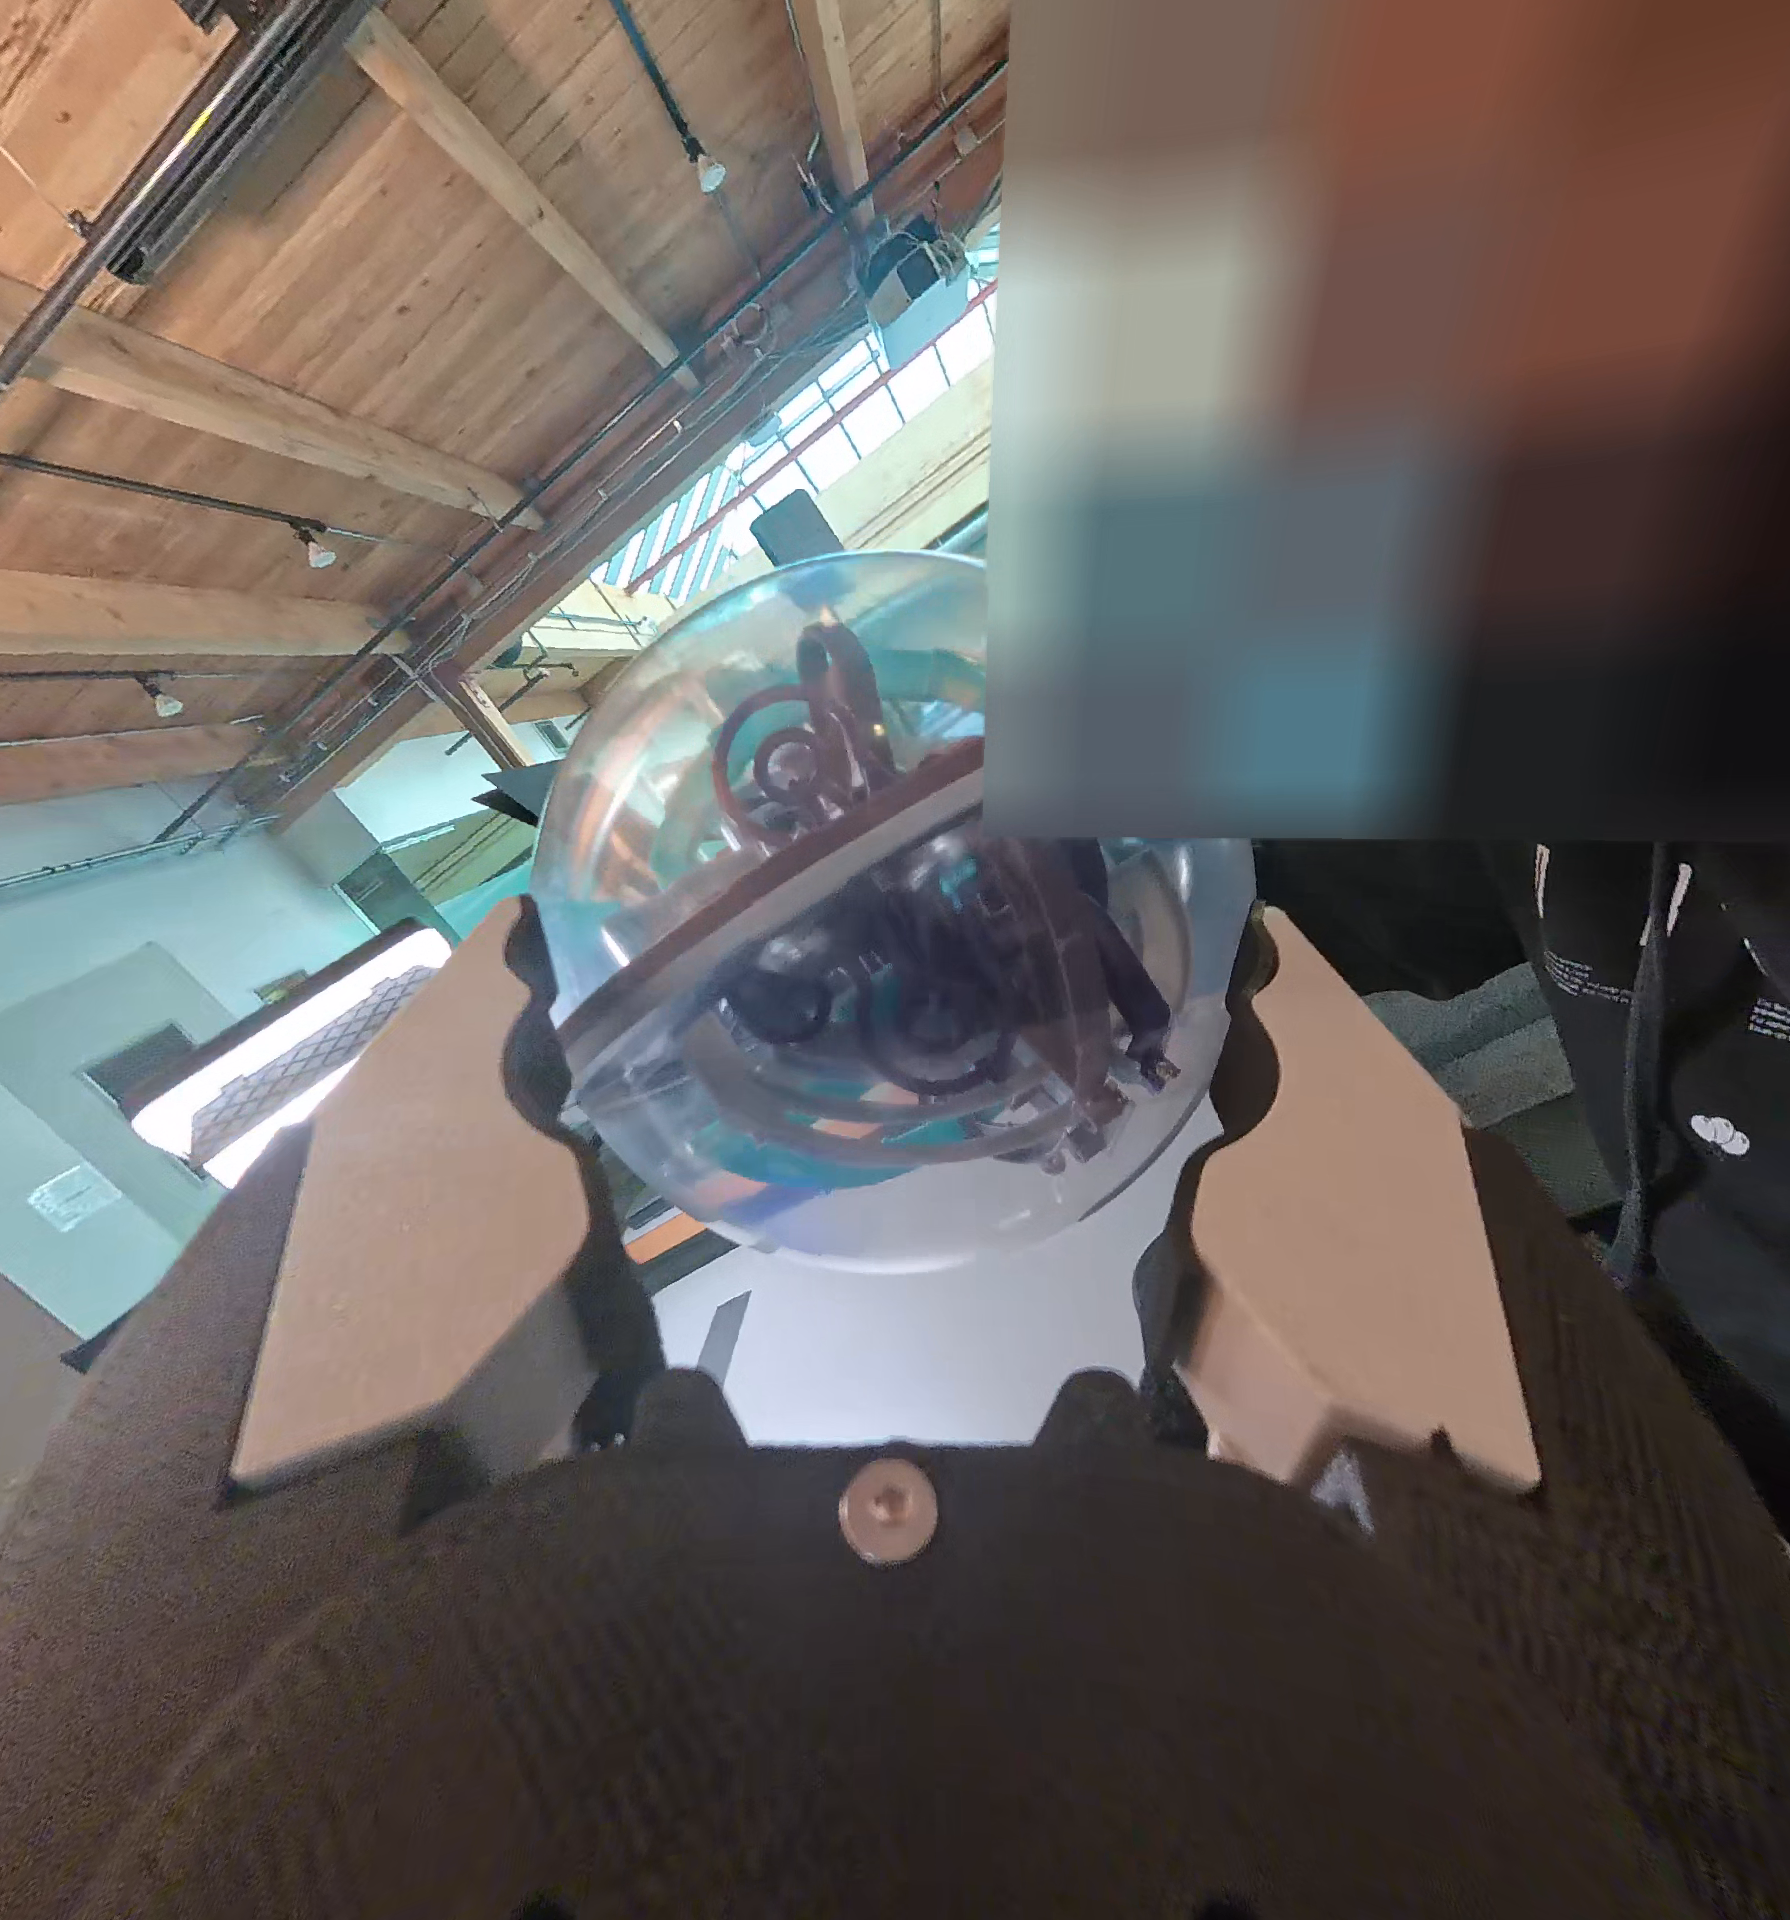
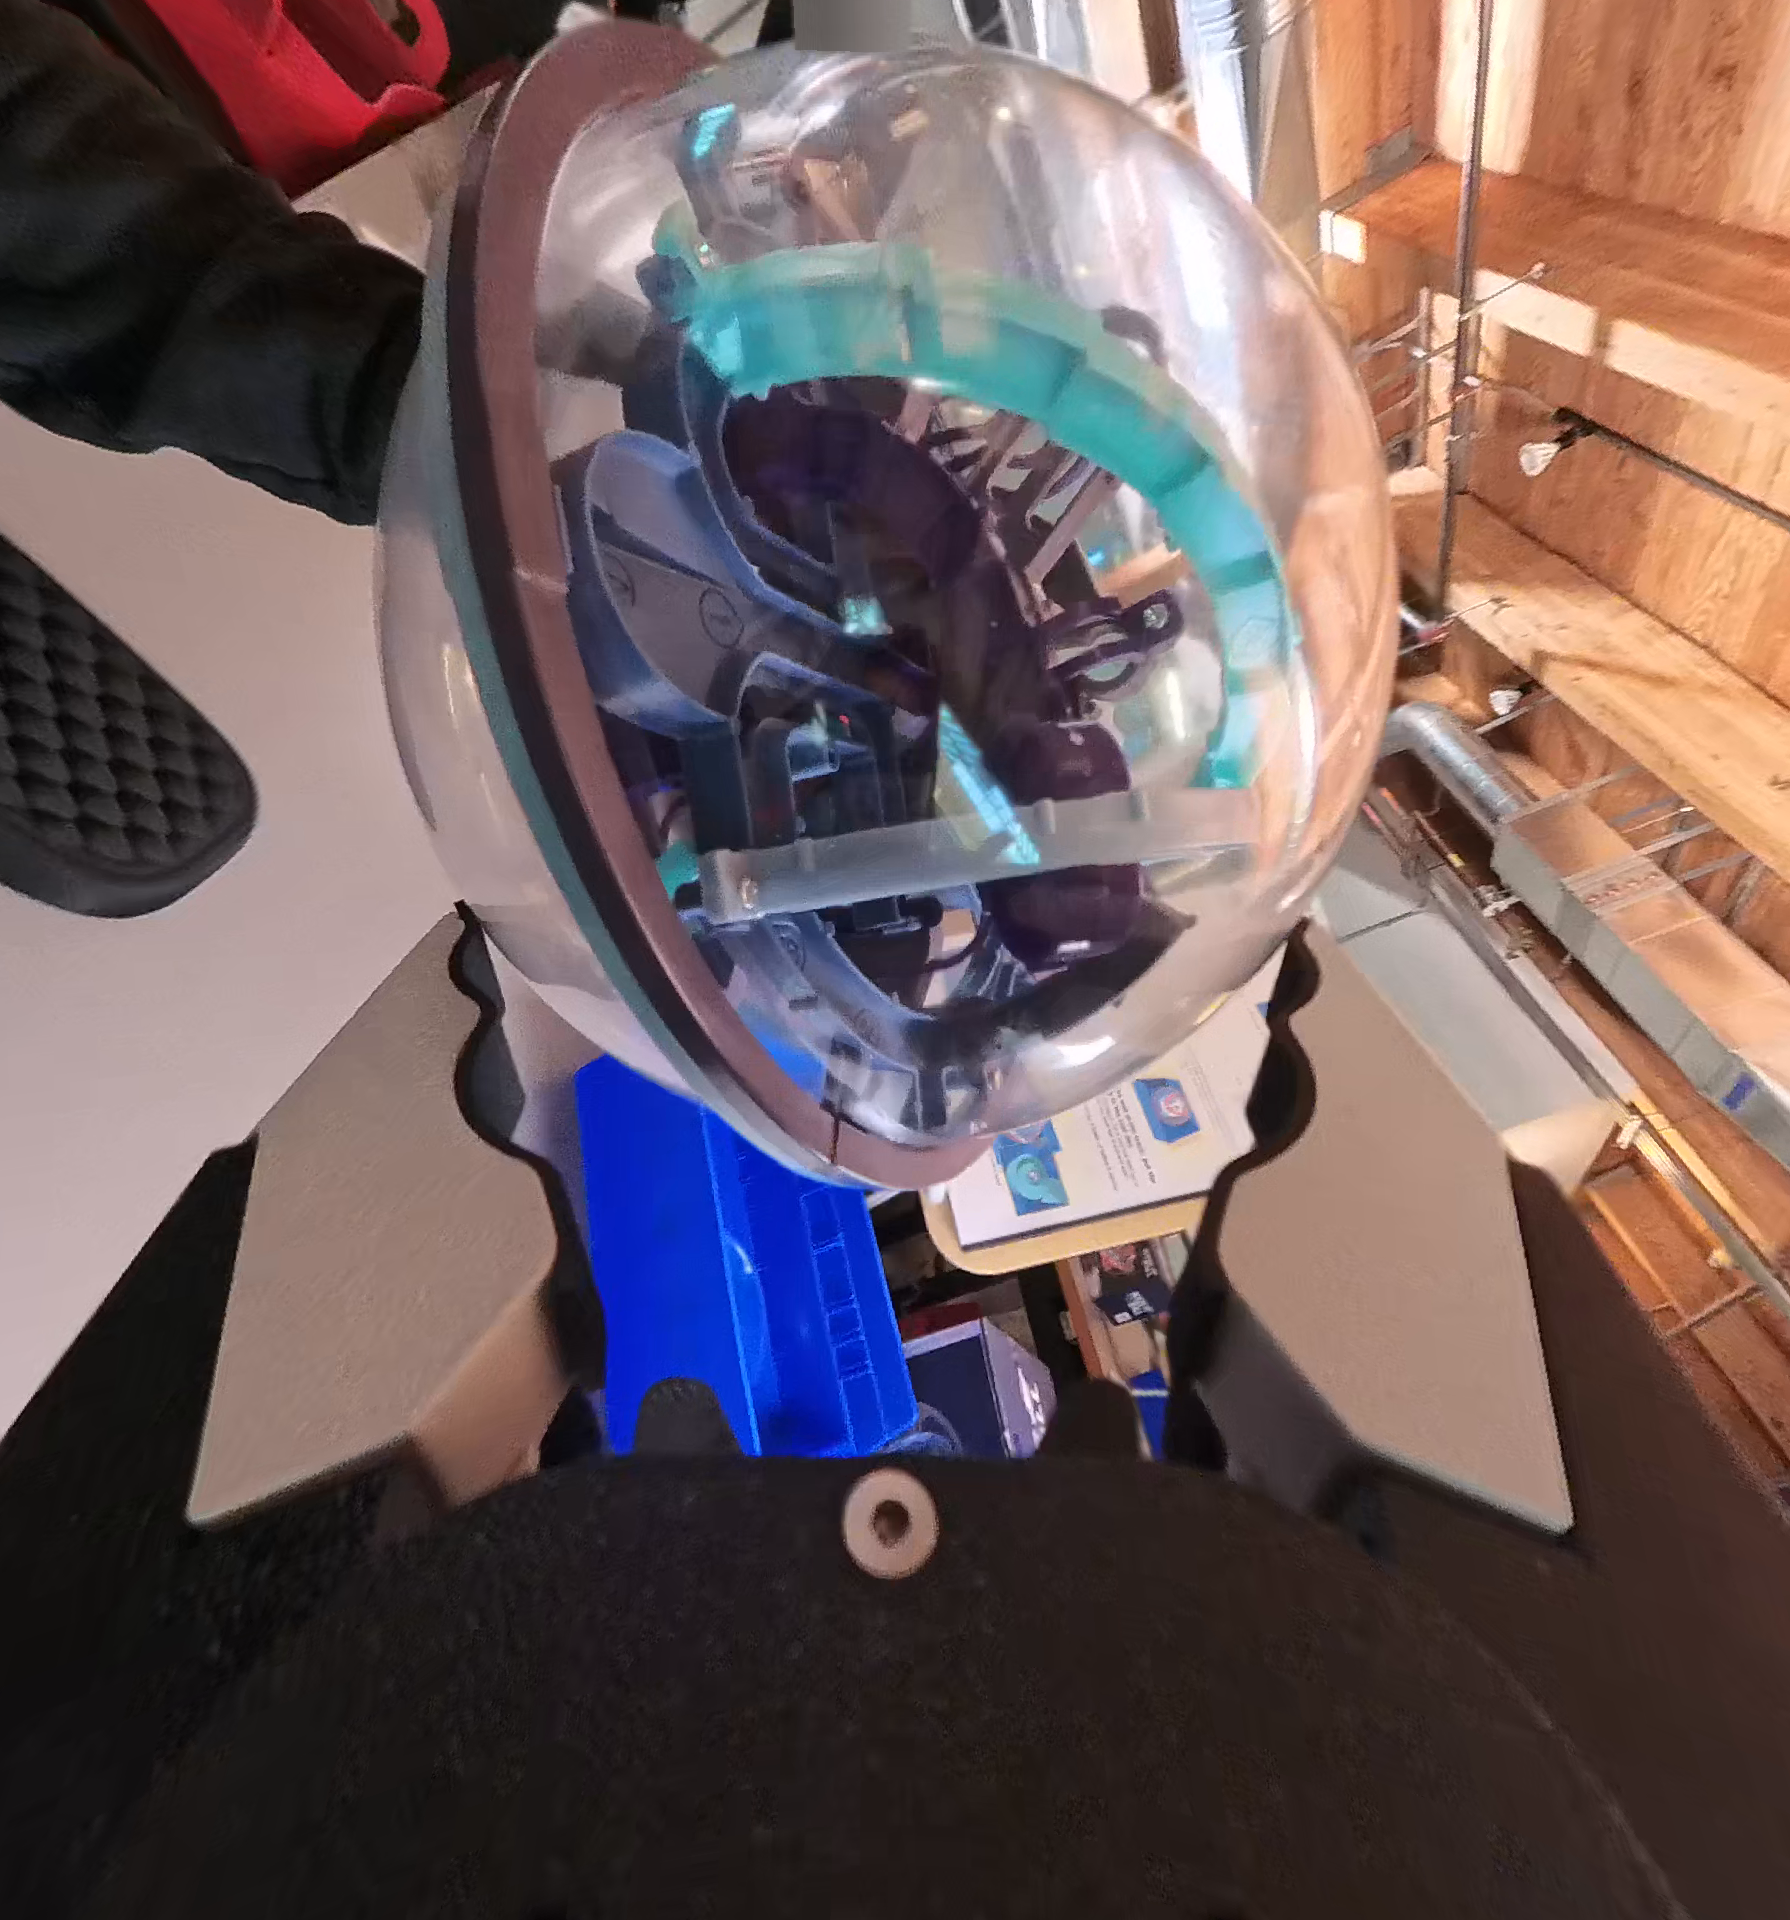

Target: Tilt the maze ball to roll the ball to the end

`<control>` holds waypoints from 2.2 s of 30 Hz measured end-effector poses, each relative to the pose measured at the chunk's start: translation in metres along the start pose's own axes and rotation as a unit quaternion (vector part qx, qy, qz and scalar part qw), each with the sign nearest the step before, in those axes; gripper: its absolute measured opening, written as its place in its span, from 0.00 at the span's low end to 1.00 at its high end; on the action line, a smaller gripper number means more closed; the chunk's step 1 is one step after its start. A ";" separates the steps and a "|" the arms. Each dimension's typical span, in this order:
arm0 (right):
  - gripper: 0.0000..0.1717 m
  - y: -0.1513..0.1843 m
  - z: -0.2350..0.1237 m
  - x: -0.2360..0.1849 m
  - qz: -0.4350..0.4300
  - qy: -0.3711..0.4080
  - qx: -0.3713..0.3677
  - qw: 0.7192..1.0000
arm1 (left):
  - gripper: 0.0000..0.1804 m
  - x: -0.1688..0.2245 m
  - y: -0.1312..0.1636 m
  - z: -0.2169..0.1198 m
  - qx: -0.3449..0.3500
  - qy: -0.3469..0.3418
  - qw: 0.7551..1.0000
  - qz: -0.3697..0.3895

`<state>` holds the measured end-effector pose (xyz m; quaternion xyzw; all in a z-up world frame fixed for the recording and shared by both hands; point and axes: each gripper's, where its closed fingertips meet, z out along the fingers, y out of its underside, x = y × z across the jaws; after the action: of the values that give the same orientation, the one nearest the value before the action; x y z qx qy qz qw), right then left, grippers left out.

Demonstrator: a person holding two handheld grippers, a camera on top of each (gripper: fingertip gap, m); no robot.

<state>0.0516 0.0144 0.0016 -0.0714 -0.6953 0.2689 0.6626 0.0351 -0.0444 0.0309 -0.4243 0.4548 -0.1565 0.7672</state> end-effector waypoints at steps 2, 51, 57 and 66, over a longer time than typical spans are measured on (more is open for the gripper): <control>0.83 -0.003 0.001 0.003 -0.004 0.014 0.008 1.000 | 0.70 0.000 -0.006 0.002 -0.006 0.006 1.000 0.011; 0.83 0.014 0.007 -0.015 0.166 -0.013 0.045 0.985 | 0.71 -0.013 0.020 -0.003 -0.080 -0.025 0.982 -0.171; 0.83 0.021 0.008 -0.024 0.191 -0.032 0.035 0.980 | 0.70 -0.011 0.034 -0.008 -0.071 -0.032 0.975 -0.207; 0.83 0.034 0.009 -0.040 0.226 -0.062 0.016 0.972 | 0.70 -0.005 0.060 -0.018 -0.048 -0.041 0.963 -0.263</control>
<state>0.0383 0.0224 -0.0494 -0.1989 -0.6968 0.4267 0.5412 0.0091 -0.0148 -0.0177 -0.5714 0.3023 -0.3137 0.6955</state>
